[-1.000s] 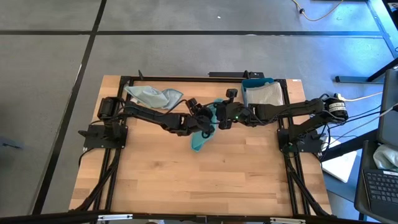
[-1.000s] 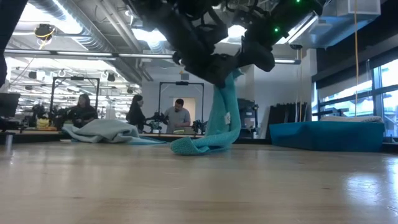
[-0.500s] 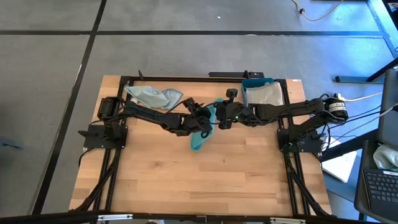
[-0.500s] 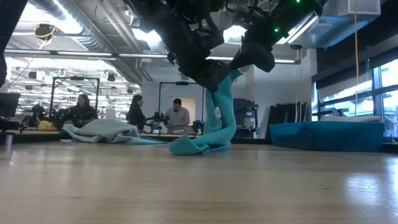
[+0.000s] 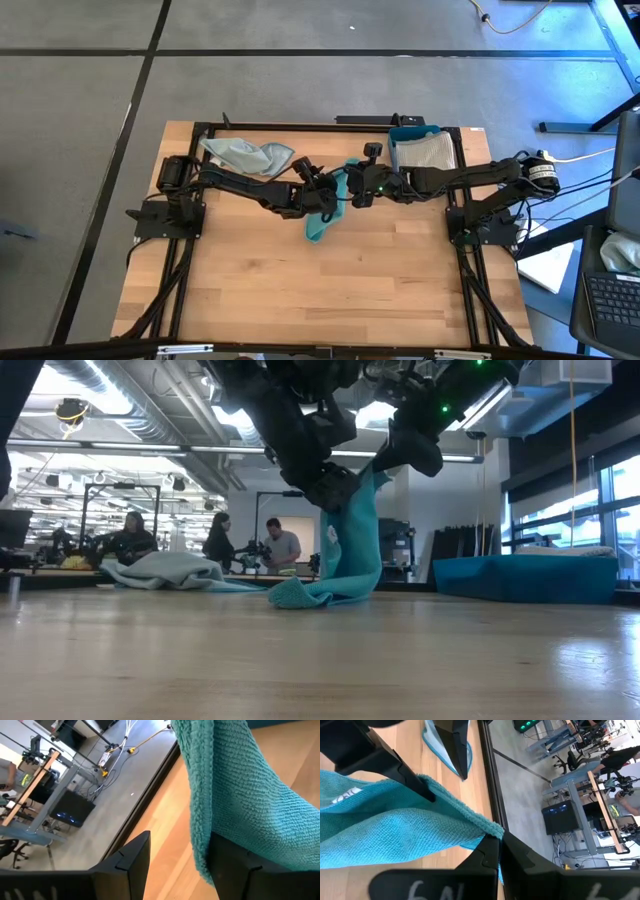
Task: Fold microfiber towels
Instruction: Fold the blue microfiber cloth
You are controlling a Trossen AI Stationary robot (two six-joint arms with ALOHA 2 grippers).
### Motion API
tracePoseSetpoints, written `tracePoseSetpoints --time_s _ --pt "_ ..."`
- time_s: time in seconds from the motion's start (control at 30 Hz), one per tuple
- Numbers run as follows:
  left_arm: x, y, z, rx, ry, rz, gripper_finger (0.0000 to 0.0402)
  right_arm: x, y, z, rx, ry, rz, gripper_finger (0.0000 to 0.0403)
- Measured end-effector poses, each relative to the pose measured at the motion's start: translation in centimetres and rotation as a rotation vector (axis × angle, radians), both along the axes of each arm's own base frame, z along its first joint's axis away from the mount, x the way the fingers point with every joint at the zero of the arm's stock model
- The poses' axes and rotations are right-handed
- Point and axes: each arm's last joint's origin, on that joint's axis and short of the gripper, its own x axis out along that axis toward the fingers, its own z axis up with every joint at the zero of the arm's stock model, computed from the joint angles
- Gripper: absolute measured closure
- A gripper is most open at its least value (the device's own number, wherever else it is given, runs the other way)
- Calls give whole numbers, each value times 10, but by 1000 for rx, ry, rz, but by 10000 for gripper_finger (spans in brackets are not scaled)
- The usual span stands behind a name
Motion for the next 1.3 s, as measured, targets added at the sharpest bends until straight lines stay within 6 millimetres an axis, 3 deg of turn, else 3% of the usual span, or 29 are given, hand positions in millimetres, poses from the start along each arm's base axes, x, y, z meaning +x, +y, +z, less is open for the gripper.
tracePoseSetpoints --time_s 0.87,1.3 --pt "-12 -5 11 64 75 24 227 -1 -5 -1 4 18 -15 397" --pt "-21 10 2 -120 87 54 227 -2 -5 -1 3 19 -15 397"
